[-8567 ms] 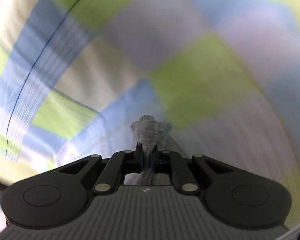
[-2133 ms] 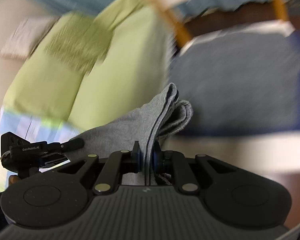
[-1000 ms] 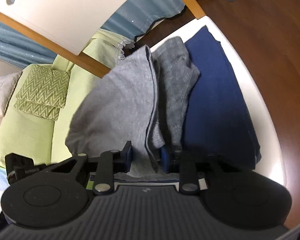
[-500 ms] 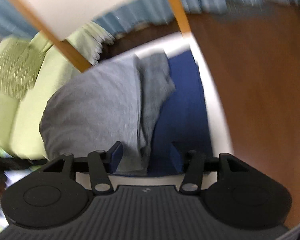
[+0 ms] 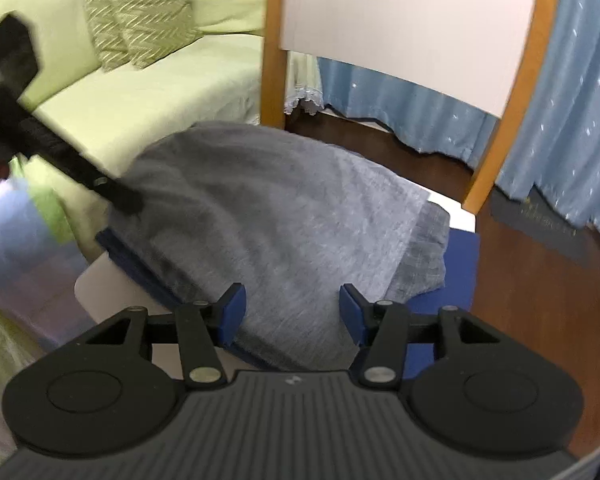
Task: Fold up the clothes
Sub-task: 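Open both grippers and smooth the pants flat on the stack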
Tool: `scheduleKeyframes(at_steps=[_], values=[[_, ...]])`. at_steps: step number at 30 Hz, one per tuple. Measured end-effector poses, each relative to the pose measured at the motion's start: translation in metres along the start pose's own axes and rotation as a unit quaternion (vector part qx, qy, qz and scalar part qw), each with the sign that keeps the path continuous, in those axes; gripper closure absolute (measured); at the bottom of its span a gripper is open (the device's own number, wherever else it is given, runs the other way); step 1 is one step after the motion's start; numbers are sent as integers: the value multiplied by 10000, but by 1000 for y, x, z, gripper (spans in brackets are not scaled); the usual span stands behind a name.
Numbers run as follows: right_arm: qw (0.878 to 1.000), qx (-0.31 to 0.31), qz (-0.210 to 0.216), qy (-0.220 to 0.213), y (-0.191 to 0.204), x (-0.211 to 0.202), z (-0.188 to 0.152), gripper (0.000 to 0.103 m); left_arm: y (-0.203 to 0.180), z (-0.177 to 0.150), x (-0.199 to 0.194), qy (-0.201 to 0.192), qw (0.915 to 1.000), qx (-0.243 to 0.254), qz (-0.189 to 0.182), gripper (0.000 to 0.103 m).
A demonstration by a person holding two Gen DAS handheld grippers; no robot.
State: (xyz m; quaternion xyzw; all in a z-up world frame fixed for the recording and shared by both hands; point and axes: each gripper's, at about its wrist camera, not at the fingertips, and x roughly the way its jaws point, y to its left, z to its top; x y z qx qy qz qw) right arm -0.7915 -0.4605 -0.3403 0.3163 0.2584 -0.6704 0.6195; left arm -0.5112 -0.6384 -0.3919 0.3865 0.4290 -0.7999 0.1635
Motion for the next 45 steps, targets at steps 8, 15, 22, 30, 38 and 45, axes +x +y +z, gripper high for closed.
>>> scheduleKeyframes(at_steps=[8, 15, 22, 30, 38, 45], values=[[9872, -793, 1383, -20, 10, 80, 124, 68, 17, -5, 16, 38, 9984, -522, 203, 98], [9698, -892, 1918, 1214, 46, 173, 169, 66, 19, -10, 19, 20, 9979, -605, 230, 93], [9645, -1645, 1968, 627, 64, 160, 160, 96, 18, -14, 19, -58, 9973, -674, 274, 93], [9872, -847, 1337, -204, 45, 169, 143, 62, 14, -15, 9, -38, 9948, -864, 541, 87], [9849, 1201, 688, -1041, -64, 33, 101, 95, -15, 7, -32, -218, 9931, -111, 1143, 77], [9906, 1299, 246, -345, -77, 56, 27, 99, -34, 31, 32, -55, 9954, 203, 937, 75]])
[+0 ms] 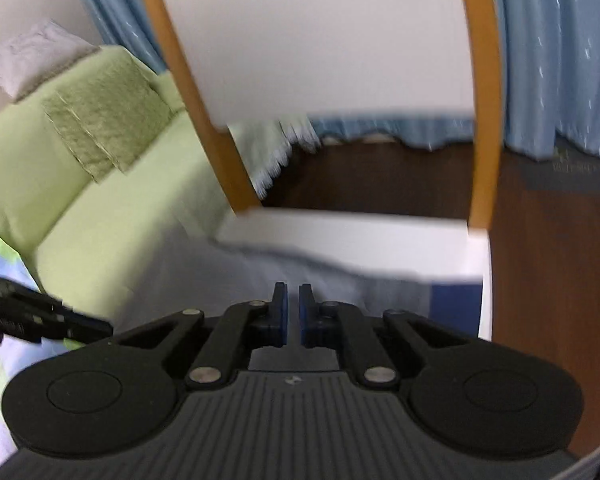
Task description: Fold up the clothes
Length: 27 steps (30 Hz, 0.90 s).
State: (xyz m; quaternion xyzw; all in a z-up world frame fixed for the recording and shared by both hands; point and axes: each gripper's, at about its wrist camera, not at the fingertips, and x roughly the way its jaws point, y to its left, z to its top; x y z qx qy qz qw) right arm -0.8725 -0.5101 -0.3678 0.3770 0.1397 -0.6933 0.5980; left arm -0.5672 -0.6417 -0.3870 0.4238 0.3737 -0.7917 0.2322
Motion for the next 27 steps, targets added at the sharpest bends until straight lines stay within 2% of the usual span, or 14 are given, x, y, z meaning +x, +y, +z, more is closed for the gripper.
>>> scheduleKeyframes(at_steps=[2, 4, 6, 9, 10, 12, 14, 15, 17, 19, 22, 24, 27], values=[[9986, 184, -453, -181, -14, 4, -1, 99, -1, -1, -2, -61, 10000, -41, 25, 75], [9972, 381, -536, -349, -21, -11, 1, 98, -8, -1, -13, -138, 9997, 90, 156, 75], [9965, 504, -452, -494, -22, -35, -3, 96, -15, 0, -22, -194, 9988, 276, 343, 75], [9984, 343, 120, -425, 6, -65, -29, 95, -35, -13, -35, -226, 9962, 672, 508, 71], [9991, 235, 213, -295, 15, -67, -41, 96, -43, -21, -37, -294, 9944, 868, 534, 64], [9995, -9, 327, 30, 34, -65, -65, 95, -47, -32, -29, -228, 9933, 997, 545, 61], [9994, -208, -224, 152, 33, -61, -80, 94, -47, -44, -16, -18, 9917, 1046, 752, 64], [9986, -151, -485, 172, 28, -62, -83, 86, -46, -51, -17, 19, 9911, 1048, 821, 65], [9961, -1, -866, 189, 17, -70, -84, 84, -46, -58, -24, 16, 9910, 1031, 858, 65], [9958, 63, -914, 47, 11, -82, -77, 84, -48, -55, -42, -173, 9921, 1016, 716, 64], [9977, 129, -503, -438, 15, -89, -51, 84, -54, -27, -40, -478, 9891, 1192, 716, 61], [9978, 39, -201, -628, 22, -72, -33, 84, -59, -1, -27, -659, 9863, 1328, 727, 61], [9987, 129, -214, -440, 17, -35, -24, 85, -57, 30, 9, -554, 9890, 1096, 824, 61]])
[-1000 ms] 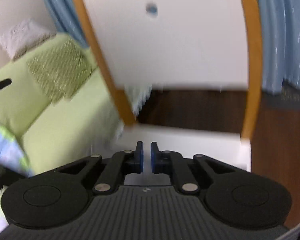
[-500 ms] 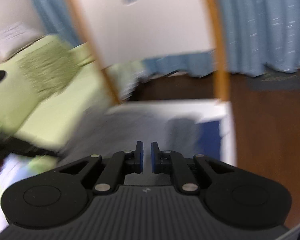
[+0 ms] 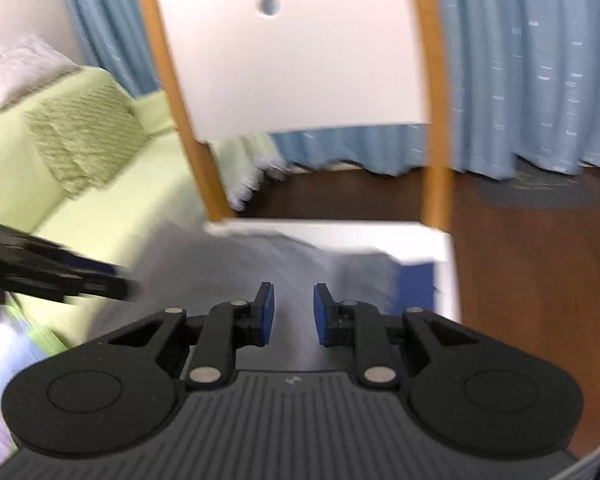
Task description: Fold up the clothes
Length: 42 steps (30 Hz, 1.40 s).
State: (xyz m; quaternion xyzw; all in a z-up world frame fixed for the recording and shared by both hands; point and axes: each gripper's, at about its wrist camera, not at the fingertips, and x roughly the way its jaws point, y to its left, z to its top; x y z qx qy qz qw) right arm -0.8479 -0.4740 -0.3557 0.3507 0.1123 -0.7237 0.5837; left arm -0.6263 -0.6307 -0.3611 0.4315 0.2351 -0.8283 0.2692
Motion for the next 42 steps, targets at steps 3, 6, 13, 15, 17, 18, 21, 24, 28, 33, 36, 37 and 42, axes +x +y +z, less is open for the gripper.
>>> scheduleKeyframes(at_steps=[3, 6, 13, 15, 17, 18, 21, 24, 28, 33, 36, 37, 42], values=[[9954, -33, -918, 256, -9, 20, 0, 79, 1, 4, 6, 74, 9976, -553, 418, 60], [9937, 73, -1110, -168, -10, -19, -4, 78, -6, -15, -23, -67, 9929, -941, 731, 52], [9966, -581, -574, 114, 46, -33, -70, 78, -19, -83, -22, 207, 9934, -747, 850, 45], [9951, -420, -871, 212, 39, -24, -86, 69, -21, -85, -21, 140, 9931, -685, 942, 45], [9963, -24, -857, 52, 34, -34, -87, 69, -26, -84, -26, 111, 9923, -703, 1011, 45], [9963, 84, -846, -149, 35, -46, -85, 69, -29, -84, -34, 77, 9918, -730, 1049, 45], [9948, 143, -869, -511, 44, -73, -80, 65, -38, -87, -57, 35, 9904, -854, 1083, 45], [9930, 303, -912, -684, 59, -98, -78, 60, -44, -97, -85, 37, 9898, -984, 1033, 43], [9899, 553, -883, -965, 82, -143, -82, 46, -51, -112, -122, -4, 9895, -912, 1123, 40], [9869, 695, -826, -1196, 116, -203, -96, 26, -64, -134, -173, -120, 9874, -731, 1397, 38], [9873, 672, -810, -1192, 137, -239, -104, 14, -77, -148, -212, -222, 9859, -658, 1522, 36], [9870, 682, -820, -1199, 142, -249, -106, 10, -82, -155, -230, -279, 9854, -646, 1551, 34], [9828, 947, -899, -1304, 171, -321, -120, 1, -102, -180, -301, -469, 9834, -738, 1588, 27]])
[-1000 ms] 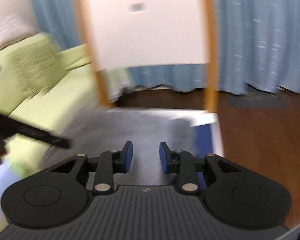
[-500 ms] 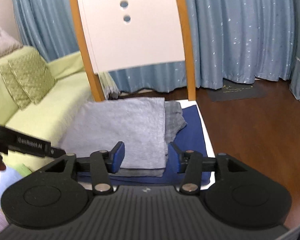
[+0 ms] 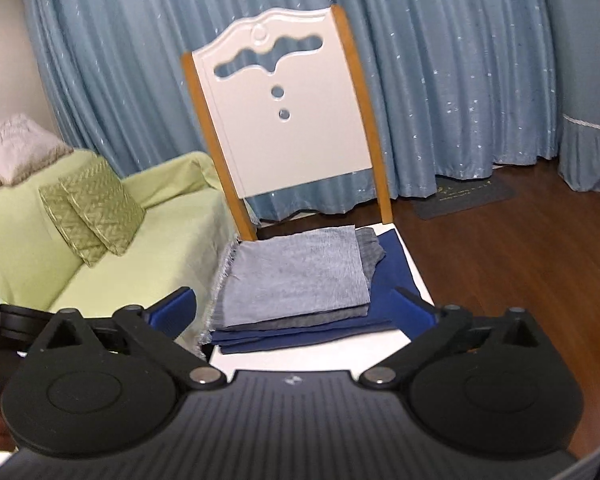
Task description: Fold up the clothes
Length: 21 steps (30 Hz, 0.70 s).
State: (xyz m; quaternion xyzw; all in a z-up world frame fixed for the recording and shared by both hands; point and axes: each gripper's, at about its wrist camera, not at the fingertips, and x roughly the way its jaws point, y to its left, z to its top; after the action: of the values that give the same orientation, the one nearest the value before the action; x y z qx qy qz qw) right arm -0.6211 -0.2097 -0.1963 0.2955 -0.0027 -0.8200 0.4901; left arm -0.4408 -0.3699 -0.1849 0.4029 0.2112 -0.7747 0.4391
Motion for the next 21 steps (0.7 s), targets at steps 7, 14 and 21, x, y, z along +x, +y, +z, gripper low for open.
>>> scheduleKeyframes(at_steps=[7, 14, 21], values=[[9998, 121, -90, 115, 8, -60, 11, 1, 4, -15, -70, 17, 9999, -21, -145, 24], [9995, 12, -166, 265, 9, -84, 14, 1, 0, -30, -96, 85, 9999, -10, -80, 24], [9992, -85, -258, 280, -4, -113, 17, 1, -27, -41, -115, 38, 9995, 296, -108, 24]])
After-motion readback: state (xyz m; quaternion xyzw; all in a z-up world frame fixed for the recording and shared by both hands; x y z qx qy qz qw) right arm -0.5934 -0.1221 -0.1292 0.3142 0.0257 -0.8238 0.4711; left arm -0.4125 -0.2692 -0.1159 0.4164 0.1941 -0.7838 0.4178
